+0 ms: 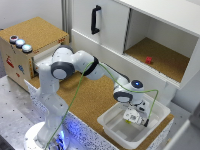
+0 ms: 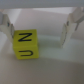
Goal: Put the yellow object inside the right cabinet
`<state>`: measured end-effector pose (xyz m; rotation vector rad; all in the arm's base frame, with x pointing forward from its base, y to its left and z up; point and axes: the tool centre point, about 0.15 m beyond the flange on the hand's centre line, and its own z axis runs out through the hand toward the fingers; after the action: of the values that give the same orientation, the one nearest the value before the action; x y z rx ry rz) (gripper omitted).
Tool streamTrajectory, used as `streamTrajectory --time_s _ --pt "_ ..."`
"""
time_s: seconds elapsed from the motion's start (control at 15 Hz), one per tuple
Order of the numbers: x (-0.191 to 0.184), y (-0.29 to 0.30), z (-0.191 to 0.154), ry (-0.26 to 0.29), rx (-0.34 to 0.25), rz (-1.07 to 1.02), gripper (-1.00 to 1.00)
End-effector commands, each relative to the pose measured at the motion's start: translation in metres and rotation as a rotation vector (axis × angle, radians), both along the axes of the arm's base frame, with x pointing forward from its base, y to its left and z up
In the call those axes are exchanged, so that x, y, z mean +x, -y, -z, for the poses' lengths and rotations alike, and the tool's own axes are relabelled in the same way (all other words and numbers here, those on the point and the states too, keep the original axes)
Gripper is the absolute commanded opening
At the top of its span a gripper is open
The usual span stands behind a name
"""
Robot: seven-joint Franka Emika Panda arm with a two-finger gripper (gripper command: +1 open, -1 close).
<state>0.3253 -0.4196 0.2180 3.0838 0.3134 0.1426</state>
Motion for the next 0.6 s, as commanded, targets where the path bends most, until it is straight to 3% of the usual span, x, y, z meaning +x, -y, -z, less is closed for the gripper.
streamTrajectory --time_s 0.0,0.2,0.53 --pt "-0.022 -0.031 -0.022 0.080 -0.016 -0.076 -1.00" --pt "-0.028 -0.054 -0.027 0.067 -0.062 -0.135 -1.00" --pt "-0.034 -0.063 -0.027 0.064 -0.062 -0.167 -1.00"
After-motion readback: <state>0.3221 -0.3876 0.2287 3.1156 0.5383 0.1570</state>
